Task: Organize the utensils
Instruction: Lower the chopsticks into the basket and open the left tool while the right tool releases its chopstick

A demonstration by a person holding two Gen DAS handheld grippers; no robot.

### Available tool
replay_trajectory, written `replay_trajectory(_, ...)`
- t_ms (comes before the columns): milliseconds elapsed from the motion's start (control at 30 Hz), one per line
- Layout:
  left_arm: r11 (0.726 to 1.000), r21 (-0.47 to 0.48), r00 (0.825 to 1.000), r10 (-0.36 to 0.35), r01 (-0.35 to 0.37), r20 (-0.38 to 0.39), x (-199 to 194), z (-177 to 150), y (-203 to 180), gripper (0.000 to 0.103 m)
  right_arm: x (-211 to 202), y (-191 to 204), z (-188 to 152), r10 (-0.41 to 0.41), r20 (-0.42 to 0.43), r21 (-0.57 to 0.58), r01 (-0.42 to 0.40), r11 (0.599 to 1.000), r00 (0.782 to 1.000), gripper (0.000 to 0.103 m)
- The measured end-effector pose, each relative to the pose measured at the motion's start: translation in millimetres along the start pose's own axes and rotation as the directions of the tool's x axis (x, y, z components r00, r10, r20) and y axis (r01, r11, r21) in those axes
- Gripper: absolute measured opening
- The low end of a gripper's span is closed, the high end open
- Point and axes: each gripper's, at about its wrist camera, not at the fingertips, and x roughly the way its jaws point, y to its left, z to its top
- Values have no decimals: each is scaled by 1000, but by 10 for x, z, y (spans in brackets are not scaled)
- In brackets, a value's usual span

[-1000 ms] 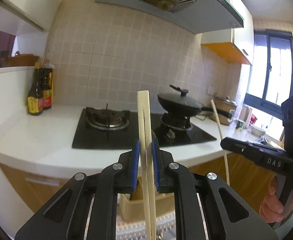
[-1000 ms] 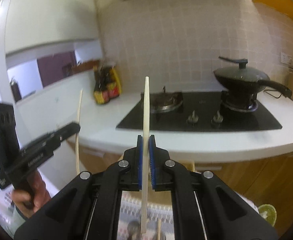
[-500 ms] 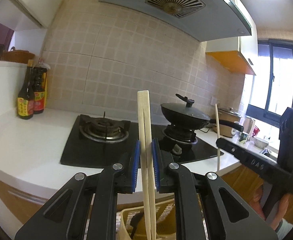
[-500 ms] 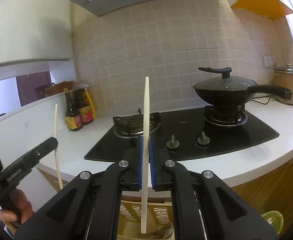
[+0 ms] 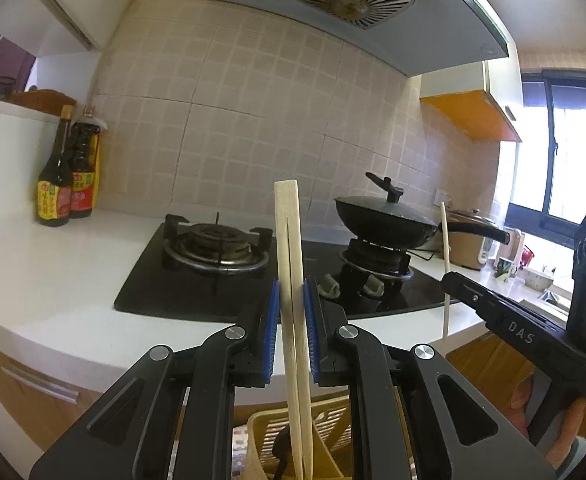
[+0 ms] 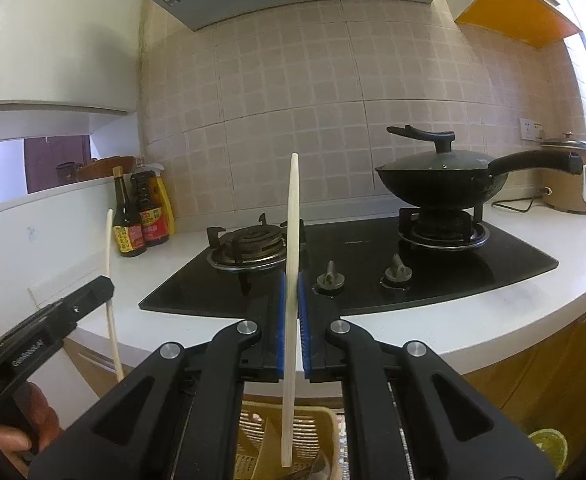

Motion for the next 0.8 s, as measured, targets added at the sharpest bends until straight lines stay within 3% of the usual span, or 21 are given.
replay_trajectory(300, 999, 7, 999, -33, 34, -42, -95, -119, 8, 15, -101, -33, -128, 17, -75, 4, -17, 1000, 997, 5)
replay_trajectory(433, 999, -10, 998, -46, 46, -46, -256, -101, 14, 36, -281, -60, -146, 36, -112, 14, -35, 999, 993, 6)
replay_trajectory(567, 998, -8, 998, -55, 55, -44, -492, -74, -20, 43, -561, -70, -154, 46, -116, 20, -44, 999, 992, 6)
replay_trajectory(767, 999, -14, 996, -49, 48, -70, -662, -51, -43, 44, -740, -171, -131, 77, -184, 61, -67, 996, 980, 7)
replay_trajectory(800, 998, -25, 996, -54, 53, -74, -687, -50, -31, 44, -734, -211, -119, 84, -199, 76, -70, 995, 976, 12)
